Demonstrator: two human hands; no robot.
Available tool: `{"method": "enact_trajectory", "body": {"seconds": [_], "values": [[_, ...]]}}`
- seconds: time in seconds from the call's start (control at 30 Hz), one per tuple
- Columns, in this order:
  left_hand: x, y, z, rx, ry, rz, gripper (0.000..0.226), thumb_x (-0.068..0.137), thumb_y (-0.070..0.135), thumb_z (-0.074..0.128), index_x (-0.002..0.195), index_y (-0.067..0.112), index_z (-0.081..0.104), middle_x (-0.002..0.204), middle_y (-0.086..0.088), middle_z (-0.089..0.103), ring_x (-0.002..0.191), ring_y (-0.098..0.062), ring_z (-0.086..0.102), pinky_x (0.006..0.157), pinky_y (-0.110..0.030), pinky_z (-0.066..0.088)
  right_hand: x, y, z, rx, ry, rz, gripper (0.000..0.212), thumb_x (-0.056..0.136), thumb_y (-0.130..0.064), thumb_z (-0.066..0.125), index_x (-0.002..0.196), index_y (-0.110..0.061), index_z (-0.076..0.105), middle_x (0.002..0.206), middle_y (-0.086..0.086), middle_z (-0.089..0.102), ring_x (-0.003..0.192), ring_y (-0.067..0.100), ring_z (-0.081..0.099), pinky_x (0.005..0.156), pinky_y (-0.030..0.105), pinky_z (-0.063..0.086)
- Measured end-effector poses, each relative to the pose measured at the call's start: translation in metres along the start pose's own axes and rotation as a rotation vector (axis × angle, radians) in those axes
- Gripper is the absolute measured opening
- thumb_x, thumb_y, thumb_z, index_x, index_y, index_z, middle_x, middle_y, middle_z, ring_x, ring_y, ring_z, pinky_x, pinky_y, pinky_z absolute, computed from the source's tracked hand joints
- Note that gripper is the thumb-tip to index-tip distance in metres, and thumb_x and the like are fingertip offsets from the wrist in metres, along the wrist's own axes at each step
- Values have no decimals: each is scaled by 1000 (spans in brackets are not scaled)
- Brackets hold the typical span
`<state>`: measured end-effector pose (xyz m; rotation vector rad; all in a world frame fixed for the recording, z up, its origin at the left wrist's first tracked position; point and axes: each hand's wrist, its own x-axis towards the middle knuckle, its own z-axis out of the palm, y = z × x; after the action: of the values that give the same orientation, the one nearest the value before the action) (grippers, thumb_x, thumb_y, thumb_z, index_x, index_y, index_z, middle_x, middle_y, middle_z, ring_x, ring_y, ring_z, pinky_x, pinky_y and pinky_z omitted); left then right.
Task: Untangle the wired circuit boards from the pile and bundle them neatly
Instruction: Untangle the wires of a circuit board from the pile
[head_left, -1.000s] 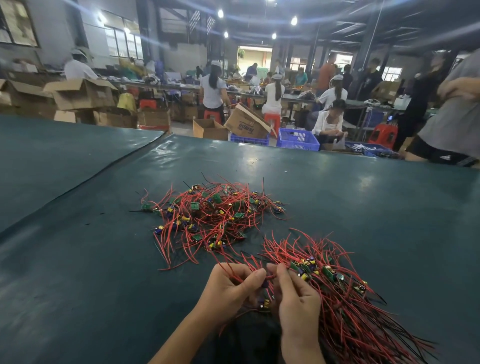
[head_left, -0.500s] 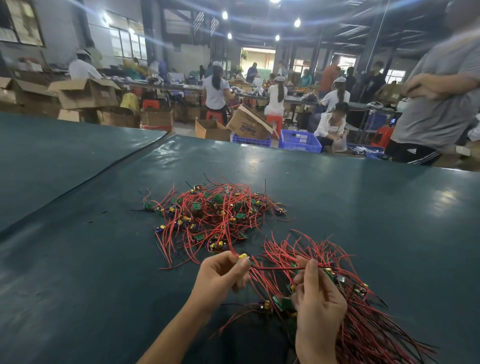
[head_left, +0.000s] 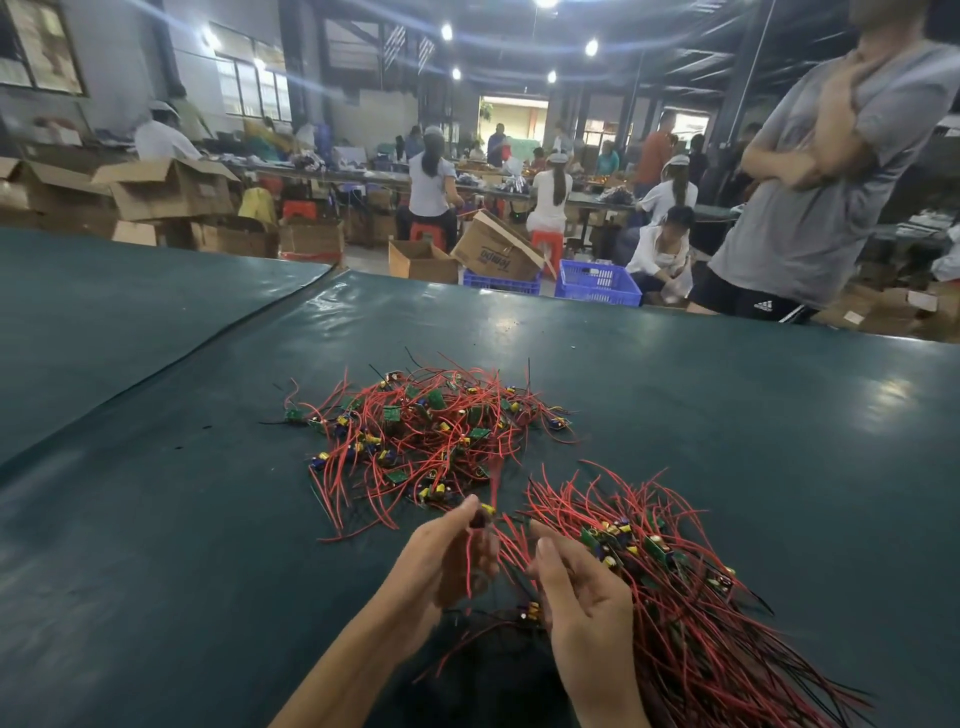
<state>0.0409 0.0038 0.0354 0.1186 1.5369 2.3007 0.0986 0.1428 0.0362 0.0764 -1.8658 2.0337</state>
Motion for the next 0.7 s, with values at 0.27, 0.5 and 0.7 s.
{"method": "enact_trajectory", "body": {"seconds": [0.27, 0.5, 0.7], "values": [[-5, -5, 5, 116, -169, -178, 51, 73, 56, 75, 96, 11, 74, 90, -15, 64, 84, -26, 59, 80, -34, 52, 3, 5, 1, -31, -14, 67, 23, 80, -38, 61, 80, -24, 79, 75, 7, 75, 73, 23, 72, 63, 25, 57], [-11, -7, 6, 89, -251, -13, 10, 77, 17, 77, 82, 19, 68, 79, -3, 65, 67, -13, 58, 62, -23, 48, 4, 2, -1, 33, 149, 85, 29, 74, -42, 66, 69, -17, 78, 50, 4, 61, 43, 11, 51, 45, 18, 43], [-14, -10, 20, 184, -98, 73, 40, 71, 62, 72, 72, 22, 67, 70, -5, 66, 63, -15, 61, 64, -27, 50, 2, 1, 1, -32, 47, -56, 22, 84, -25, 64, 69, -12, 74, 57, 11, 61, 53, 11, 57, 55, 22, 49]]}}
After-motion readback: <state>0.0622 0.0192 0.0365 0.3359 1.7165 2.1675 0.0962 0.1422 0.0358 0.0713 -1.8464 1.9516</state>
